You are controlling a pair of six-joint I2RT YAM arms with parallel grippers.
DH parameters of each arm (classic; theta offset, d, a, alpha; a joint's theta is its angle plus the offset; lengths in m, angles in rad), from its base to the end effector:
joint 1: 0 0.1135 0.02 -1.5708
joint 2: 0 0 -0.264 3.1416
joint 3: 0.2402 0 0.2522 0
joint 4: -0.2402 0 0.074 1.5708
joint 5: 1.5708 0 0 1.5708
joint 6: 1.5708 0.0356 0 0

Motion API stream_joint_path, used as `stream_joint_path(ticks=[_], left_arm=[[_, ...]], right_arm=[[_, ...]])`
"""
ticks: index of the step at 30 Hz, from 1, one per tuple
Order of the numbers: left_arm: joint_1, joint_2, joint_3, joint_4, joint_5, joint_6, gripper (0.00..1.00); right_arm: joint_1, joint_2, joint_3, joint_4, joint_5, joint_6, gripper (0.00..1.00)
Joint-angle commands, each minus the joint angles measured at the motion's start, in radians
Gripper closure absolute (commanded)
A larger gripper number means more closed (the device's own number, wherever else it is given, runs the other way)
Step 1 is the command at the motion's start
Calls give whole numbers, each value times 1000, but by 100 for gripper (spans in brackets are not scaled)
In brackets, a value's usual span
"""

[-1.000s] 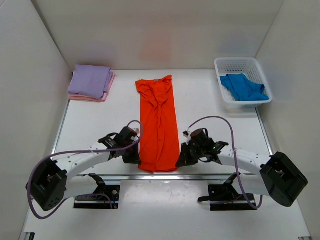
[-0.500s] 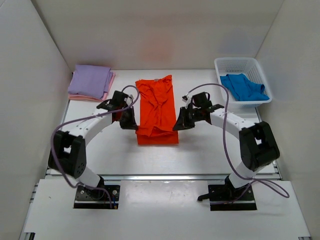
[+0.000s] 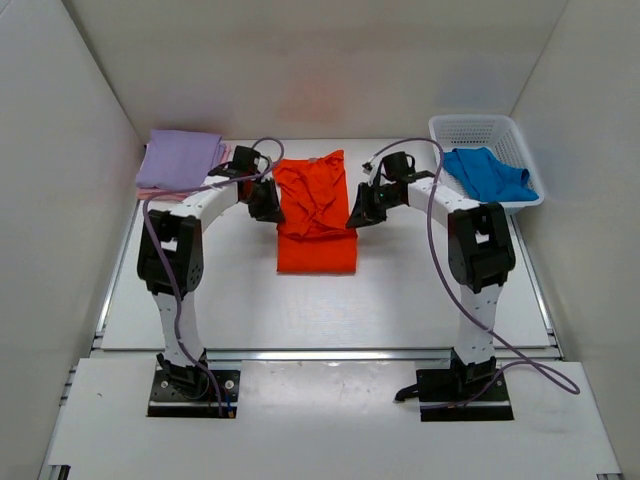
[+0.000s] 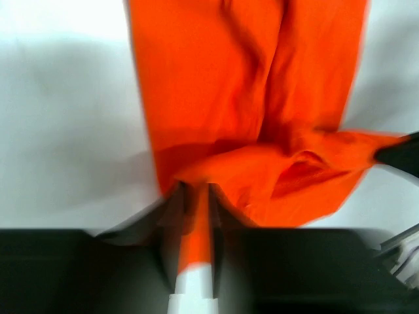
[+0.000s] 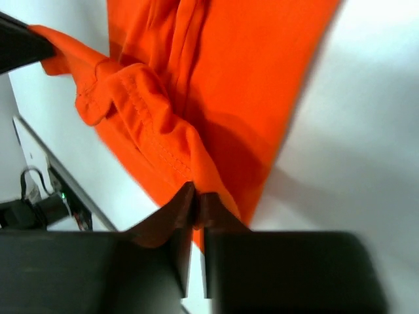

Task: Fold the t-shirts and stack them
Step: Fold the folded rectangular tshirt in 1/3 of the way

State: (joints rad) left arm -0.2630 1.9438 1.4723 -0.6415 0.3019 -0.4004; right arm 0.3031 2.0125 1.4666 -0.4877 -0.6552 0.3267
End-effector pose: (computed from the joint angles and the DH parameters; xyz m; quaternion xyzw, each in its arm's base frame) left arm 0.3926 -0.1167 0.2047 -0.0320 0.9629 -0.2115 0.1644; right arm 0.3998 0.1478 0.1884 -0.0746 0.9138 0.3728 0.1428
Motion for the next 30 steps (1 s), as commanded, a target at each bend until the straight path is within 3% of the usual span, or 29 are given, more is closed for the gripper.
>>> stream_joint_path(ticks=[1, 2, 4, 7, 10, 13, 19, 25, 30], left_arm=[[54, 58, 135, 48, 77, -35, 61], [86, 85, 169, 61, 129, -70, 54], [114, 92, 175, 139, 190, -126, 54], [145, -10, 44, 244, 195, -196, 52], [139, -124, -168, 316, 189, -215, 52], [87, -235, -401, 339, 154, -212, 53], [-48, -410, -694, 434, -1, -306, 48], [-82, -479, -799, 522, -119, -429, 48], [-87, -482, -819, 580, -173, -495, 48]], right_arm=[[-64, 73, 159, -25, 5, -28, 88], [-62, 80, 200, -11, 9, -20, 83], [-91, 101, 244, -12, 18, -11, 73], [-108, 63, 232, -12, 34, -14, 52], [-104, -16, 95, 35, 43, -11, 43], [-87, -121, -96, 99, 52, 12, 42], [-15, -311, -497, 338, 88, 132, 43], [47, -396, -707, 527, 169, 327, 43], [57, -363, -739, 609, 213, 394, 43]])
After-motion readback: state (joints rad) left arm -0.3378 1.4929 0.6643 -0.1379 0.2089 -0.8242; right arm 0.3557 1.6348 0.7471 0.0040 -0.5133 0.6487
